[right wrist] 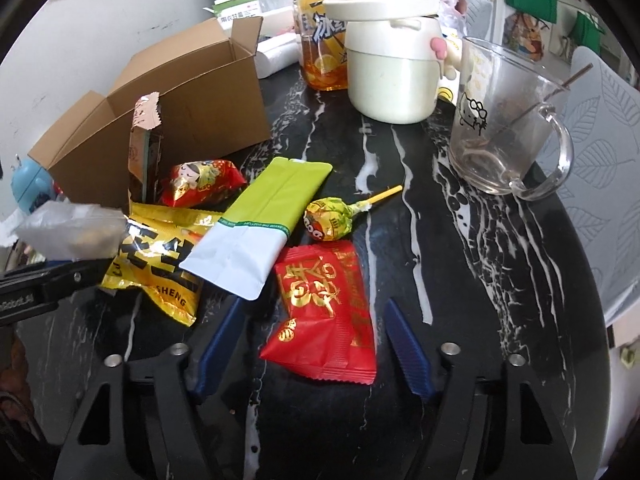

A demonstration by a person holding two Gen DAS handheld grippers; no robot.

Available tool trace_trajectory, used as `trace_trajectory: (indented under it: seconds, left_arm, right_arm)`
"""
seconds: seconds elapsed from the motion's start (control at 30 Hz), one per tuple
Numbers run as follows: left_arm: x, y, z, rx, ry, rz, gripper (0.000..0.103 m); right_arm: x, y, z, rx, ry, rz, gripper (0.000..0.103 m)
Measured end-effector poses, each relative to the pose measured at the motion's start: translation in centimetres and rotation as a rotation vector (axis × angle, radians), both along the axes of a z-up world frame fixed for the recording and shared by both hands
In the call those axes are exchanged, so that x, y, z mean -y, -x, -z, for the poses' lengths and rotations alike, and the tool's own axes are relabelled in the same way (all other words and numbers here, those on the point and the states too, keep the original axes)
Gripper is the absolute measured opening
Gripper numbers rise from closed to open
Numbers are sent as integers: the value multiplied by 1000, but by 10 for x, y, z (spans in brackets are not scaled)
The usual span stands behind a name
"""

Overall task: Organize snacks
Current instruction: 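Reach the left tool to the white-red snack bag while the right tool reaches the red-gold candy packet, then close the left tool on the white-red bag while the right tool grips the red-gold packet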

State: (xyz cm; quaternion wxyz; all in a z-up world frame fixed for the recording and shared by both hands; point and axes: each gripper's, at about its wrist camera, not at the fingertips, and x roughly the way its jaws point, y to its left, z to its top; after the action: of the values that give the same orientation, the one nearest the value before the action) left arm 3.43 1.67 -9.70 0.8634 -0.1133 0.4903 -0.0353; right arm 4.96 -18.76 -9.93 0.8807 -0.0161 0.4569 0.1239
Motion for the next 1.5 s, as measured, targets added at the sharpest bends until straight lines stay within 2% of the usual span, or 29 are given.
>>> trace_trajectory:
  seconds: [0.03,0.07,0.17,0.27,0.63,0.8,0.87,0.93,1.2,1.5]
  left_arm:
    - [1,-1,0,-1,-5,2,42]
    - [1,1,1,2,2,4,39]
    - [0,5,2,11,14,7,37]
    - [-3,12,2,18,20,12,35]
    - [-7,44,-1,20,36,39,34]
    - [-8,59,-2,11,50,56,33]
    - [-7,64,-4,16,46,57,28]
    - [-8,68,-7,20,63,61,28]
    - [-9,77,-27,74,72,74,27]
    - [-19,81,-61,160,109,82,27]
  right_arm:
    - [-1,1,0,8,15,-2,60]
    - [-2,2,0,13,25,-1,50]
    - [1,3,0,14,9,6,48]
    - [4,8,0,13,2,12,41]
    - [3,37,-5,23,1,-12,35]
    - [3,48,-10,-19,-39,-12,34]
    - [1,55,-12,-26,-47,-20,34]
    - [1,60,-15,-29,-59,-27,34]
    - [-9,74,-35,-8,-117,-99,34]
    - [-32,68,-59,29,-172,-202,34]
